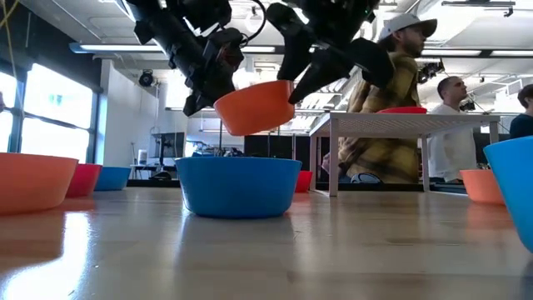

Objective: Pick & Place Mini bowls
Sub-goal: Put the orange bowl on the shelf

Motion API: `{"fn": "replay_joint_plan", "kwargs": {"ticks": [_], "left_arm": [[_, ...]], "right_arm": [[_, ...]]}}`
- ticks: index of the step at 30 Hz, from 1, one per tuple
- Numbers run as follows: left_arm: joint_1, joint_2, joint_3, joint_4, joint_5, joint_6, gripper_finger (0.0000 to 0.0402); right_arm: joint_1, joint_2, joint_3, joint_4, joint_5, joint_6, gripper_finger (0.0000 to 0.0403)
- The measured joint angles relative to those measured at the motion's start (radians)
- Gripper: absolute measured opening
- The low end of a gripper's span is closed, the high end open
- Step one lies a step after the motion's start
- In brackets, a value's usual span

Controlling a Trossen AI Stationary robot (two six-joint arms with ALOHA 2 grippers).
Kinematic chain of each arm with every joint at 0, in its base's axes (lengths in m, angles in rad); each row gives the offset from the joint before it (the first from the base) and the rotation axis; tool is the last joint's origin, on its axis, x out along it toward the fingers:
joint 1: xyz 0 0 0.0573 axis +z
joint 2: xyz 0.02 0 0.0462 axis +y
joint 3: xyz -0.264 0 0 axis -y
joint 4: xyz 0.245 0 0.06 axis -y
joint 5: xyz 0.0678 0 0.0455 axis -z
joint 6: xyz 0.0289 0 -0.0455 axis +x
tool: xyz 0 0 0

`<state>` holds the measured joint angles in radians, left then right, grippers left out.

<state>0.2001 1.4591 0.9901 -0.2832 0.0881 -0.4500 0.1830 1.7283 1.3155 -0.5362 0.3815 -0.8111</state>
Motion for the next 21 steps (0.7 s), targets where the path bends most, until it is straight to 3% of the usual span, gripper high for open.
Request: {"fn": "replay_joint_plan", "kwargs": {"ticks": [11, 16, 21], "left_arm": [[0.000, -0.002, 0.000, 0.006, 0.012, 0.015, 0.0001], [0.001, -0.002, 0.000, 0.011, 0.047, 0.044, 0.0008], [0.002, -0.020, 0.051, -0.041, 0.062, 0.108, 0.0057]], "right_arm": [[-0.013, 0.004, -0.001, -0.019, -0.084, -0.006, 0.0010], [-0.013, 0.005, -0.001, -0.016, -0.103, 0.023, 0.0010], [-0.015, 0.005, -0.002, -0.013, -0.133, 0.081, 0.0003]]}}
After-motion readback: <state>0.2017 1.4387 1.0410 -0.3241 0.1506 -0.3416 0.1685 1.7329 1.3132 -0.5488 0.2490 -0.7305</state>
